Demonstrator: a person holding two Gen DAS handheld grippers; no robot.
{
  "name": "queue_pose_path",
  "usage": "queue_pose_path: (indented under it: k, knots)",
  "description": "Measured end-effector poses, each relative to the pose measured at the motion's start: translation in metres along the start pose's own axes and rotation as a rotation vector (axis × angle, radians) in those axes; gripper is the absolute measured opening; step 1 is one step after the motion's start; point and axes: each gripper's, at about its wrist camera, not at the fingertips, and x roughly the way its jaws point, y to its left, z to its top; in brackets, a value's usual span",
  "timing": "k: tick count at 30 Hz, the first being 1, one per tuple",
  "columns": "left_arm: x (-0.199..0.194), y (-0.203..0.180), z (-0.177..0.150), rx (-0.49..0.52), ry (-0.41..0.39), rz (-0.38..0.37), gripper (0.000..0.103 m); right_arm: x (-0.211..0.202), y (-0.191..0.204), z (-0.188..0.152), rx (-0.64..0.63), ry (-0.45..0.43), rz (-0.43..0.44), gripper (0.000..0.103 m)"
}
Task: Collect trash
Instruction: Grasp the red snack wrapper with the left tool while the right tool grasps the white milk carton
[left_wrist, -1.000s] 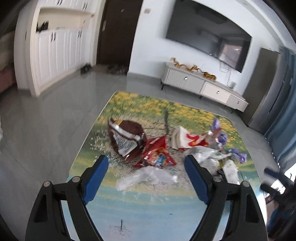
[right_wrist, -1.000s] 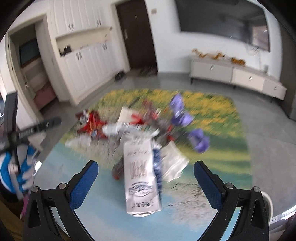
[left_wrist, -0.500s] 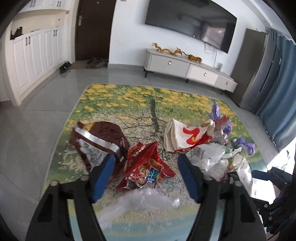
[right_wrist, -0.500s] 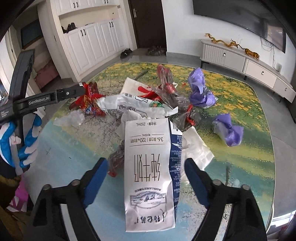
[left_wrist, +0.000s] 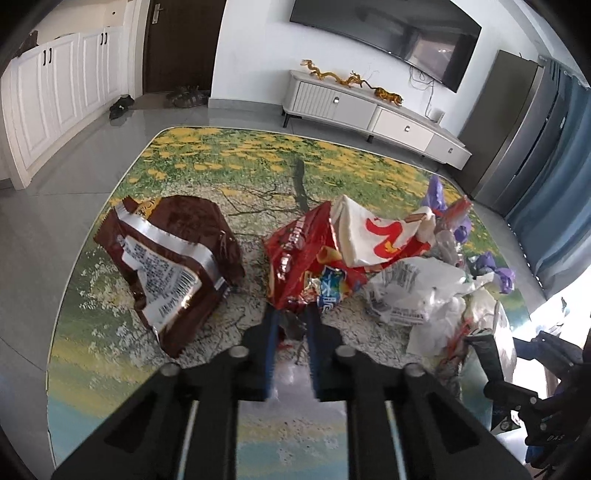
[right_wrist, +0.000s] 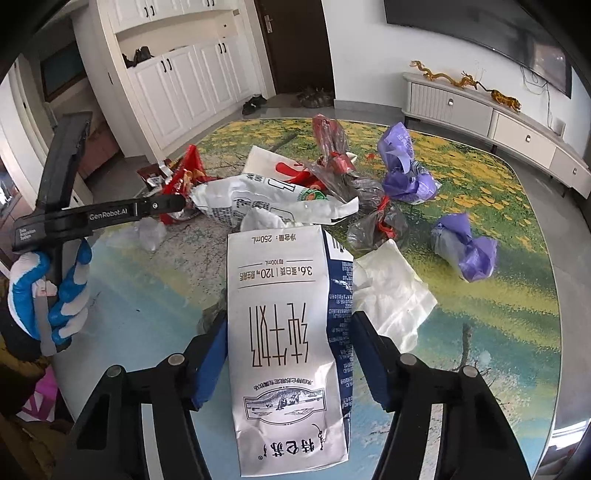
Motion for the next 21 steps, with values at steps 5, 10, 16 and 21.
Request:
queue_pose_path:
  k: [5, 10, 16, 21]
  knots:
    - [-0.016, -0.005, -0.003, 0.002, -0.026, -0.017, 0.003, -0.013, 0.002, -0.002, 0.016, -0.039, 0.025, 0.062]
    - [-0.040, -0.010, -0.002, 0.004, -0.069, -0.017, 0.003, -0.038, 0.008, -0.002, 0.016, -0.107, 0.051, 0.062]
    - [-0.072, -0.020, 0.001, 0.022, -0.130, -0.017, 0.002, -0.067, 0.006, -0.006, 0.036, -0.178, 0.064, 0.062]
    - [-0.083, -0.020, 0.001, 0.026, -0.141, -0.001, 0.005, -0.085, 0.002, -0.010, 0.060, -0.215, 0.048, 0.062]
